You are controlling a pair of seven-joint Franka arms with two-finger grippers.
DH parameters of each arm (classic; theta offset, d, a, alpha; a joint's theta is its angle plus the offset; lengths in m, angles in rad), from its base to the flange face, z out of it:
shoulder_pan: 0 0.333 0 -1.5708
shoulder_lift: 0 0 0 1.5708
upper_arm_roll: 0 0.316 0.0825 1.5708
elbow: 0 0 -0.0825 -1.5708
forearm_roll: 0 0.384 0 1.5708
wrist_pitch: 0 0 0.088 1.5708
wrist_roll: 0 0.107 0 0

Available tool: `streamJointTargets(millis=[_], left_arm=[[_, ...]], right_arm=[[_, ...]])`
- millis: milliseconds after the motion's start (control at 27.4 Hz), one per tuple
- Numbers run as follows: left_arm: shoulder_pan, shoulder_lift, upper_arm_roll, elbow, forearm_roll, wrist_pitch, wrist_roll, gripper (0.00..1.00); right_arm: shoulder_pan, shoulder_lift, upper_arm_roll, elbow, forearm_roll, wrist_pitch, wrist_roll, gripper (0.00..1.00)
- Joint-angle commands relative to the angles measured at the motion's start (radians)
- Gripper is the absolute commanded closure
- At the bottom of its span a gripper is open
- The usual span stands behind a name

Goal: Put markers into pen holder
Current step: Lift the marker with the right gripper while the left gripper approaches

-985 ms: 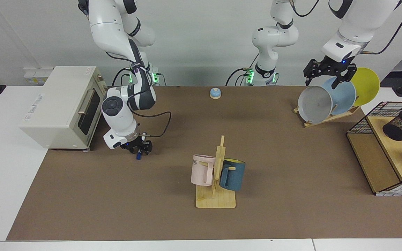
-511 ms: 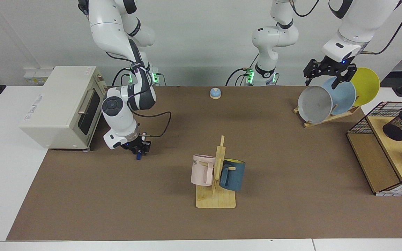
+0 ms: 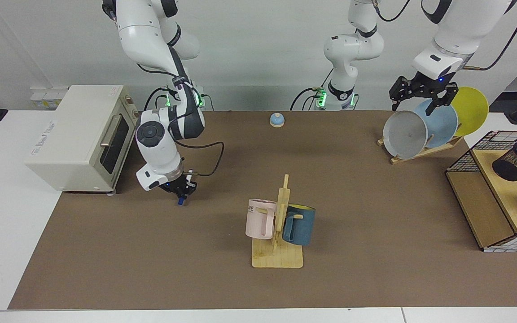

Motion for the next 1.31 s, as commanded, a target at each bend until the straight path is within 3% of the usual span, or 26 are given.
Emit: streamJointTargets(millis=[0, 219, 474, 657, 1095, 1277], left_arm=[[-0.015, -0.009, 0.001, -0.012, -0.014, 0.019, 0.165, 0.0], [-0.018, -0.009, 0.001, -0.012, -0.014, 0.039, 0.354, 0.0], [-0.016, -0.013, 0.004, -0.02, -0.063, 0.052, 0.699, 0.0], [-0.01, -0.015, 0.006, -0.023, -0.11, 0.058, 0.852, 0.0], [-0.027, -0.032, -0.019, -0.056, -0.262, 0.033, 0.866, 0.0], [-0.029, -0.084, -0.029, -0.127, -0.374, 0.05, 0.768, 0.0]], right_arm=[[0.002, -0.039, 0.012, 0.09, 0.089, -0.116, 0.069, 1.0], [0.04, -0.116, 0.032, 0.11, 0.158, -0.213, 0.196, 1.0], [0.13, -0.127, 0.033, 0.225, 0.196, -0.322, 0.429, 1.0], [0.178, -0.153, 0.036, 0.231, 0.244, -0.362, 0.544, 1.0], [0.25, -0.17, 0.041, 0.231, 0.408, -0.339, 0.888, 1.0], [0.284, -0.168, 0.041, 0.231, 0.474, -0.282, 1.052, 1.0]])
